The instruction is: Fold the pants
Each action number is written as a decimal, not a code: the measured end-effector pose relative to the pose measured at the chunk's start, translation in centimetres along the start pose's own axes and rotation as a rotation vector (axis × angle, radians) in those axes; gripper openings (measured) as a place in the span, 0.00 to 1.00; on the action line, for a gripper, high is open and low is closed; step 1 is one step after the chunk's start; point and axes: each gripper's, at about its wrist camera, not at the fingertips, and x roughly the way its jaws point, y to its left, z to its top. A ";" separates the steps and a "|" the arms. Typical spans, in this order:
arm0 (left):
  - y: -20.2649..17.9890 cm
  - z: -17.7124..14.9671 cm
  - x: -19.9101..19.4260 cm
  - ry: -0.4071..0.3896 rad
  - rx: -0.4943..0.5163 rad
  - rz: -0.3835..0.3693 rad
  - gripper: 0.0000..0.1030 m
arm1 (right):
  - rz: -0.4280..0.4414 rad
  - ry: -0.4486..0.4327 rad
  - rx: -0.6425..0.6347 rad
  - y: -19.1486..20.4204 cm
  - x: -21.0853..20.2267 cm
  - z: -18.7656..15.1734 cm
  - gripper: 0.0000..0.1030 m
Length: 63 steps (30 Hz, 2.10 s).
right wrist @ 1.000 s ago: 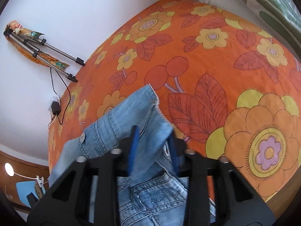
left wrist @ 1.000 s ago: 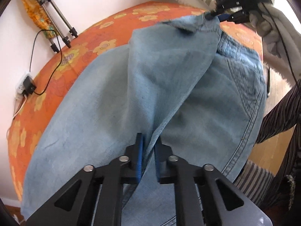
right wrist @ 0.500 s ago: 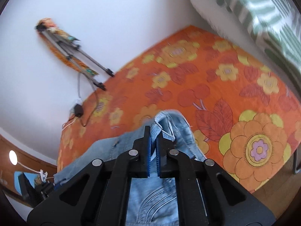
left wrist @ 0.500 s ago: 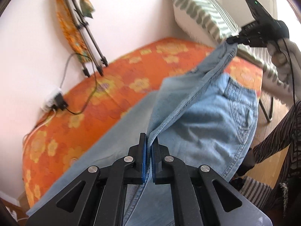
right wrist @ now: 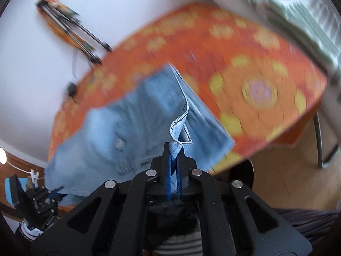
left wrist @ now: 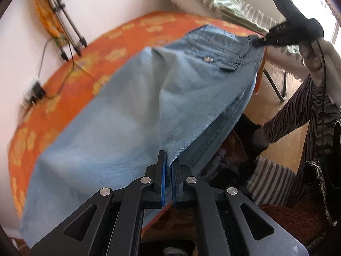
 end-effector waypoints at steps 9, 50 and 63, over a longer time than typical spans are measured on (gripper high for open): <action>-0.9 -0.4 0.6 0.023 -0.011 -0.015 0.03 | -0.036 0.060 -0.059 -1.2 2.1 -0.3 0.04; 9.9 0.8 1.8 0.066 -0.307 0.072 0.15 | 0.305 0.131 -0.269 0.0 12.4 13.0 0.58; 15.9 -3.3 0.2 0.059 -0.462 0.209 0.15 | 0.215 0.023 -0.345 2.6 8.2 11.8 0.20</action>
